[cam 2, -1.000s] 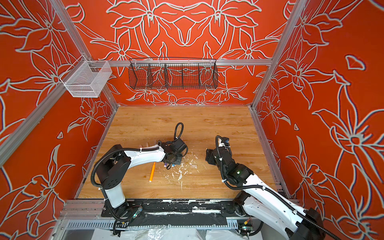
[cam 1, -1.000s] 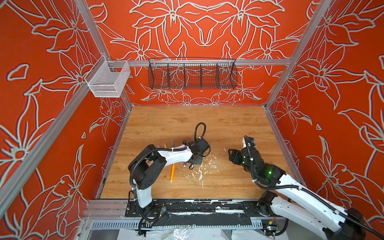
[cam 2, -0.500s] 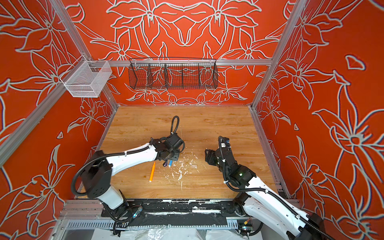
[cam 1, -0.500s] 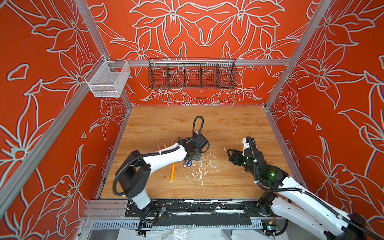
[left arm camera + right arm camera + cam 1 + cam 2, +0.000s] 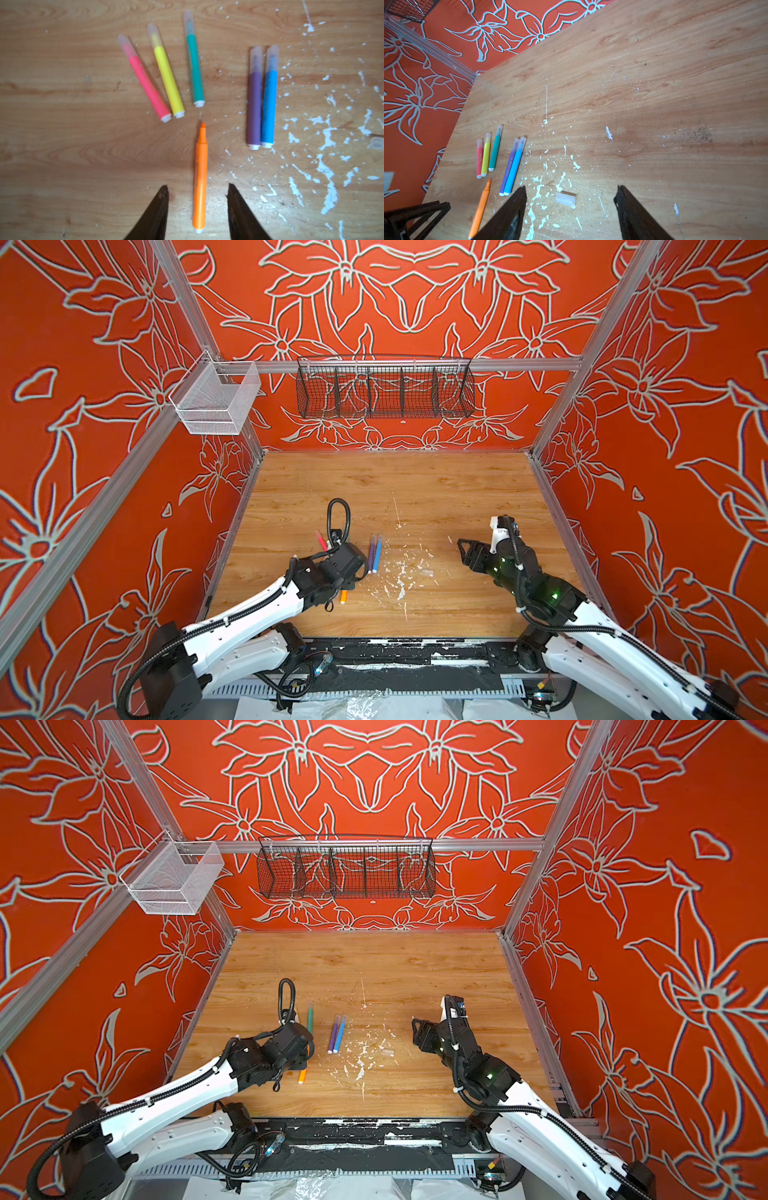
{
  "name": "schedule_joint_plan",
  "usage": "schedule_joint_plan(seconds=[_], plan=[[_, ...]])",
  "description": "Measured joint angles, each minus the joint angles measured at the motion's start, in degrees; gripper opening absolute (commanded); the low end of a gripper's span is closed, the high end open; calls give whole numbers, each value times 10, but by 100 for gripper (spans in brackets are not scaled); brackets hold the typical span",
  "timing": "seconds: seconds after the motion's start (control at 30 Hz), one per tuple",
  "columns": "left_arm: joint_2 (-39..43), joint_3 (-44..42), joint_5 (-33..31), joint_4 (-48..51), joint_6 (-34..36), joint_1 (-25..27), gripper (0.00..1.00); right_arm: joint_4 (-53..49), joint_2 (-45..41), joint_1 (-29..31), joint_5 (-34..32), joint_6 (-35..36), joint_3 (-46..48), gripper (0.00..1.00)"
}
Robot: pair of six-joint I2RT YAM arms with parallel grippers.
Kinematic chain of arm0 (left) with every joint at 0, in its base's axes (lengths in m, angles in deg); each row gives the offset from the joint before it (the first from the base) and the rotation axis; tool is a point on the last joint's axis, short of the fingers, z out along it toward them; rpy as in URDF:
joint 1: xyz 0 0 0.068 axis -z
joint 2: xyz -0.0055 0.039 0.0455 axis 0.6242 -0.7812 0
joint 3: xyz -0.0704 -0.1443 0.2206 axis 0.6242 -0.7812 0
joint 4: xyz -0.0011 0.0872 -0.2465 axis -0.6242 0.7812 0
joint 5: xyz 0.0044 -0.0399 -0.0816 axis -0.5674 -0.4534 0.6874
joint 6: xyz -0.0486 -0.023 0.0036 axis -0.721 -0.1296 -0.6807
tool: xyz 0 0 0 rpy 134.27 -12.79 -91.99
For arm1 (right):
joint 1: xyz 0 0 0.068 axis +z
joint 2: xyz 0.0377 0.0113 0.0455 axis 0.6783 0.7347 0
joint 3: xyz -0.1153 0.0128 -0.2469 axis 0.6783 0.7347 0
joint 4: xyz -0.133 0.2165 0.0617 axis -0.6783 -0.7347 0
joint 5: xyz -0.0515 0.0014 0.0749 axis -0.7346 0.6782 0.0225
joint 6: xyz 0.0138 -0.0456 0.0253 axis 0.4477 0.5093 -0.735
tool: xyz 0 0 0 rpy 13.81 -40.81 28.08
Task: Insert the pens into the pen caps
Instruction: 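Set the capped blue marker beside the purple marker and open the left gripper, then lower the open left gripper around the orange marker and close it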
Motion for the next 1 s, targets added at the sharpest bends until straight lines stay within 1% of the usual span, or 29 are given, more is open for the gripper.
schedule_joint_plan(seconds=[0.13,0.3,0.5,0.7,0.8,0.9,1.0], plan=[[26,-26,3,-15,-30,-4,53,3,14,0,11,0,0,69],[5,-56,26,-32,-52,-8,50,5,9,0,16,0,3,70],[-71,-59,57,-67,-55,-11,49,4,3,0,20,0,7,70],[-155,-56,79,-108,-52,-20,42,4,-9,0,22,0,7,70],[-190,-39,83,-128,-51,-25,39,3,-19,0,22,0,7,70],[-214,-23,84,-139,-52,-28,34,3,-25,0,22,0,7,71],[-228,-12,84,-143,-53,-29,32,2,-29,0,22,0,7,71]])
